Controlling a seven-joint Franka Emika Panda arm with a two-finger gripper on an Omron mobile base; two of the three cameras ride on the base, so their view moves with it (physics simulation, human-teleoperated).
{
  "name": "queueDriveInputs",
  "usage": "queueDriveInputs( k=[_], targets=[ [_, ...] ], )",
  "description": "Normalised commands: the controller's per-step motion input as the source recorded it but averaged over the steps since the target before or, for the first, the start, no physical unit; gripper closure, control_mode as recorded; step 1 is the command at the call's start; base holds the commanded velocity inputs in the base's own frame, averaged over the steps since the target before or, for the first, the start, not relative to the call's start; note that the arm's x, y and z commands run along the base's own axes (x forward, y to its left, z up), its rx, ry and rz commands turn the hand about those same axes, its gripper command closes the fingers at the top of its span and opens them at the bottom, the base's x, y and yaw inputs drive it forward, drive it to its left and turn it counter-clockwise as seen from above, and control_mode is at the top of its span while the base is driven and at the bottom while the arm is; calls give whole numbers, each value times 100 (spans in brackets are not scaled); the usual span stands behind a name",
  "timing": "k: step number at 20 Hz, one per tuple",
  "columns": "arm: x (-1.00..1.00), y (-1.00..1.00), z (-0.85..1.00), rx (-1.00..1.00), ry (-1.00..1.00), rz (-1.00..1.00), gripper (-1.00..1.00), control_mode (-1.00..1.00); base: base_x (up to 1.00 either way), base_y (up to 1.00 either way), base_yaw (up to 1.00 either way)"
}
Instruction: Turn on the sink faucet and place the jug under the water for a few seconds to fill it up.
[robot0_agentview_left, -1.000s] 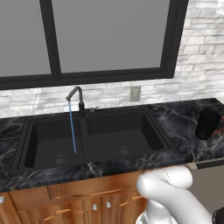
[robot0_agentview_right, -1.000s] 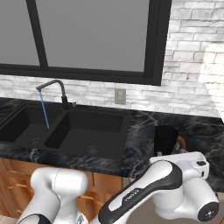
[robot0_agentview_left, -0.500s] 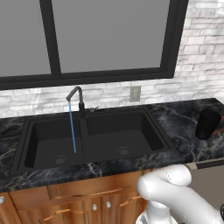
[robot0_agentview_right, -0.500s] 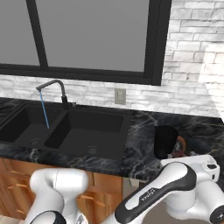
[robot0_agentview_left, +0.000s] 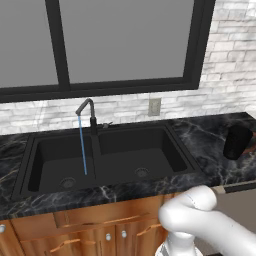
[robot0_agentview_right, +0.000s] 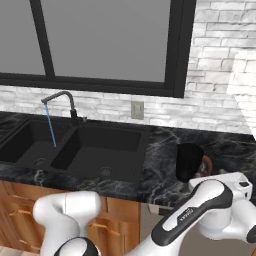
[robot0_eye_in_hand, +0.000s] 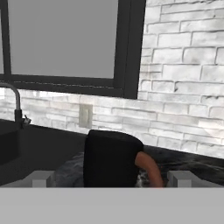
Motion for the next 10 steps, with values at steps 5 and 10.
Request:
queueDriveInputs(
  k=[5,10],
  targets=[
    [18,-36,-13,1,0,5,-100,-100,0,0,0],
    [21,-26,-13,0,0,4,-100,-100,0,0,0]
  ],
)
